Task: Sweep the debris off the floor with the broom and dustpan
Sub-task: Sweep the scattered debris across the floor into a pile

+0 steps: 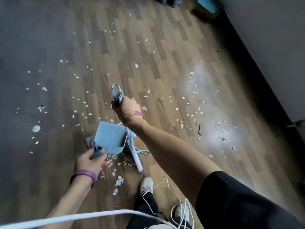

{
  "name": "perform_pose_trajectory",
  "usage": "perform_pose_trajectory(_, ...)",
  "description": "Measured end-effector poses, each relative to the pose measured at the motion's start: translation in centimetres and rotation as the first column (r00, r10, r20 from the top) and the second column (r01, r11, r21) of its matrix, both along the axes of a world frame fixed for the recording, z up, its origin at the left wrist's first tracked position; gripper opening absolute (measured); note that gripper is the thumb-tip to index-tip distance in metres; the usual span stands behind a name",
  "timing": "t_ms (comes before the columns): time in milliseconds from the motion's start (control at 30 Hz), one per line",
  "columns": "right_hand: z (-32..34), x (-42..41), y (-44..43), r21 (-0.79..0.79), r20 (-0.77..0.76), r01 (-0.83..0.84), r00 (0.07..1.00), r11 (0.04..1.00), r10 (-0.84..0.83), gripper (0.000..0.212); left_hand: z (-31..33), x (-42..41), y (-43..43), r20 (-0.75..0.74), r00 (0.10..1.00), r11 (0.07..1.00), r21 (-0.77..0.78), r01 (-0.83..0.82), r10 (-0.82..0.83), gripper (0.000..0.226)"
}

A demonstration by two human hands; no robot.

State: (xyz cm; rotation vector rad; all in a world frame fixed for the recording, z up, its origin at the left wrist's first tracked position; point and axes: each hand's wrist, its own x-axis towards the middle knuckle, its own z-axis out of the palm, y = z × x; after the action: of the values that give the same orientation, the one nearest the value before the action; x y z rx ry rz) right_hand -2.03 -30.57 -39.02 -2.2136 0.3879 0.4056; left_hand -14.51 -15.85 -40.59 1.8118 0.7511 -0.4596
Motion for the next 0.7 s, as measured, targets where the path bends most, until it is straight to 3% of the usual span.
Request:
perform_pose_trajectory(300, 3.2, -1.6, -11.6, -0.150, 0.028, 0.153, 0.988, 0.977, -0.150, 0.036, 2.1, 1.3, -6.8, 0.003, 0.999, 0.987, -0.160, -0.033, 0.034, 0.019)
perform_pose_trajectory(700, 6.0, -13.9, -39.5, -0.414, 0.102, 0.325, 0.945, 0.850, -0.312, 0.034, 3.4, -2.5, -29.9, 0.021, 0.963, 0.923, -0.278, 0.265, -0.270, 0.006)
